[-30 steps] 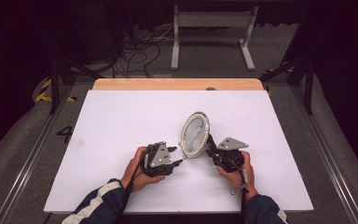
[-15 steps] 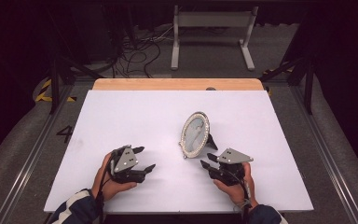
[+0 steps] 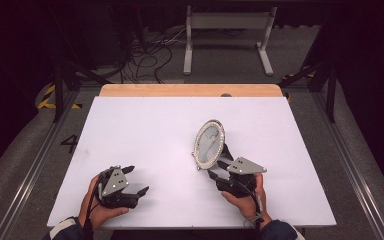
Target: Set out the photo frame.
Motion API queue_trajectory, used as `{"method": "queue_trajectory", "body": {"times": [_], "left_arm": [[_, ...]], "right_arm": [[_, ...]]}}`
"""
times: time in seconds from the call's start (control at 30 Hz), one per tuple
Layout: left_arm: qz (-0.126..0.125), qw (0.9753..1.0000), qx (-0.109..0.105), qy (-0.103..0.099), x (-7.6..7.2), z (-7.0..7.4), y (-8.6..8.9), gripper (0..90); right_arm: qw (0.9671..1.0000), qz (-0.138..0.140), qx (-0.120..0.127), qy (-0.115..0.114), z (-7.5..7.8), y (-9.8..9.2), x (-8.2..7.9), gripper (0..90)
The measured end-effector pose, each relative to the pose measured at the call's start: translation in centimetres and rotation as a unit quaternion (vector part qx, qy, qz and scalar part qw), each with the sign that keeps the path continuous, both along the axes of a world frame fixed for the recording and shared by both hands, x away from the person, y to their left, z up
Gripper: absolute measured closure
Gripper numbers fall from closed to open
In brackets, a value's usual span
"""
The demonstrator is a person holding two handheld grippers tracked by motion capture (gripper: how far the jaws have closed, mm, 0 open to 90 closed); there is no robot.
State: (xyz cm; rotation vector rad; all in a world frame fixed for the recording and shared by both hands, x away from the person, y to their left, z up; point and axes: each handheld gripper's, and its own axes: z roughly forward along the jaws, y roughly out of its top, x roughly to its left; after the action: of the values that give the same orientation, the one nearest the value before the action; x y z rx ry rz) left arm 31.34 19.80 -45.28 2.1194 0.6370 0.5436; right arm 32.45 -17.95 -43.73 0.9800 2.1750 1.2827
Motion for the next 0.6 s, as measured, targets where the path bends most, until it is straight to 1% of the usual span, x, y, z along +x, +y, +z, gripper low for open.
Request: {"method": "queue_trajectory", "body": {"times": [0.07,0.17,0.2,0.27,0.33,0.37,0.43,0.6], "left_arm": [[0.001,1.0000,0.005,0.001,0.1,-0.1,-0.1,18.4],[-0.002,0.9999,0.015,0.003,0.2,-0.3,-0.3,18.1],[-0.002,0.9999,0.015,0.003,0.1,-0.3,-0.3,18.1],[-0.006,0.9999,0.016,0.002,0.1,-0.3,-0.3,18.1],[-0.004,0.9999,0.016,0.000,0.0,-0.3,-0.1,18.1],[-0.004,0.9999,0.015,0.000,-0.1,-0.3,0.0,18.1],[-0.003,0.9999,0.015,0.001,-0.3,-0.2,0.2,18.5],[0.006,0.9998,0.016,0.002,-0.7,-0.3,0.6,18.7]], "right_arm": [[1.0000,-0.002,0.009,0.001,0.0,0.2,0.2,50.4],[0.9999,-0.005,0.015,-0.001,0.0,0.7,0.5,48.7],[0.9998,-0.016,0.014,-0.002,-0.1,1.2,0.7,48.3],[0.9997,-0.018,0.016,-0.001,-0.2,1.3,0.8,47.7],[0.9995,-0.026,0.018,-0.007,-0.2,1.4,1.1,48.1],[0.9993,-0.028,0.024,-0.010,-0.2,1.5,1.2,48.2],[0.9991,-0.030,0.025,-0.013,-0.1,1.5,1.3,48.3],[0.9991,-0.026,0.033,-0.006,-0.3,2.0,2.0,48.6]]}}
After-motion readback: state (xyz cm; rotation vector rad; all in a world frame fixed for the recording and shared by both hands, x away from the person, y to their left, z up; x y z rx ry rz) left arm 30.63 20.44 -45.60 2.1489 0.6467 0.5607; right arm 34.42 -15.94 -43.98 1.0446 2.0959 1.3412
